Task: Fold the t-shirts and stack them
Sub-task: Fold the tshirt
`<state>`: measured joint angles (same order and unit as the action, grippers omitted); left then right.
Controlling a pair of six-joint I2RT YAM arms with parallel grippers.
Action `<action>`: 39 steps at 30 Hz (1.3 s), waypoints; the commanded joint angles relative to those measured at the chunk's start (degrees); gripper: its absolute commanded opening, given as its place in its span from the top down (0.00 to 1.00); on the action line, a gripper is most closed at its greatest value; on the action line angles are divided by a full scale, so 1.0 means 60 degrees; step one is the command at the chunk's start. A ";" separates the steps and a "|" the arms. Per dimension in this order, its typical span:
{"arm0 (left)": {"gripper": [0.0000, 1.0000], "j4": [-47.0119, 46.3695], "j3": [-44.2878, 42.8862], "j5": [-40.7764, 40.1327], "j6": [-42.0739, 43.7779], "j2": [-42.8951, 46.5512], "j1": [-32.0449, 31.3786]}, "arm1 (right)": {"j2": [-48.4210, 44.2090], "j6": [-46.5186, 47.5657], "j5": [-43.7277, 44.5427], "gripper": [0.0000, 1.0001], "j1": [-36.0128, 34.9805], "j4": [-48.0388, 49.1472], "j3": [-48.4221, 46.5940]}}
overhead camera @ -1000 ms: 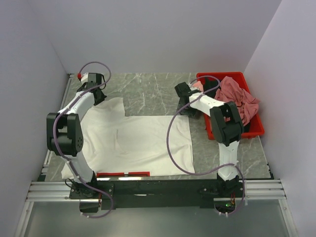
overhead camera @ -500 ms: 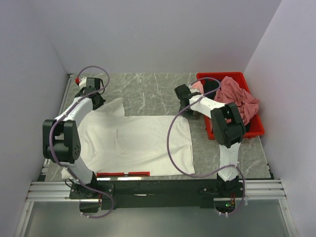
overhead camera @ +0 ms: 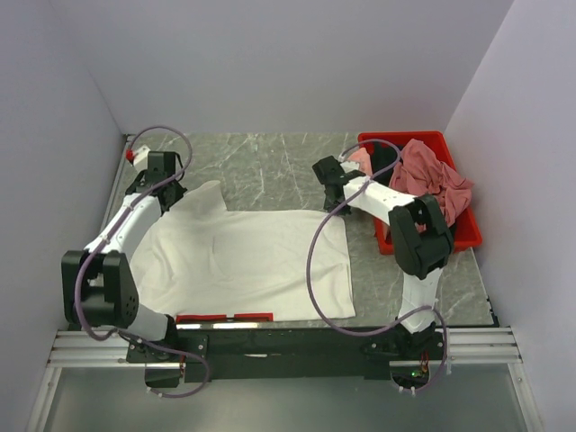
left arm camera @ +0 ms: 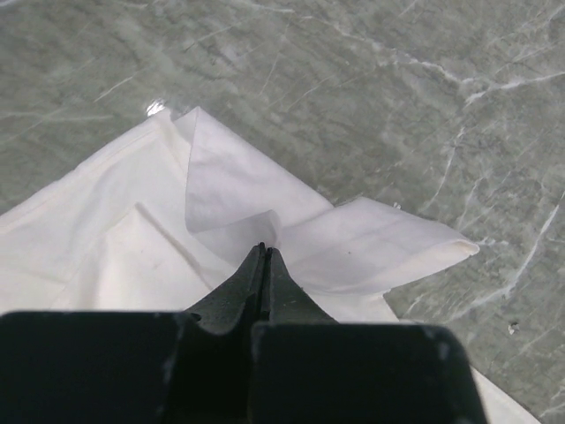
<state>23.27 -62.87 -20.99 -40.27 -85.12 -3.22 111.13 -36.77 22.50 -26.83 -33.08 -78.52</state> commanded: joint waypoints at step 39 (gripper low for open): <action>1.00 0.5305 0.3125 -0.1995 -0.5138 0.8766 -0.0166 | -0.4254 0.0196 0.1142 0.93 -0.1007 -0.0419 0.2789</action>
<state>51.99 -42.94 -33.23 -68.86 -35.16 -4.10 87.50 -36.36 26.59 -32.64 -35.29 -62.30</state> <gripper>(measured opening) 0.012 0.110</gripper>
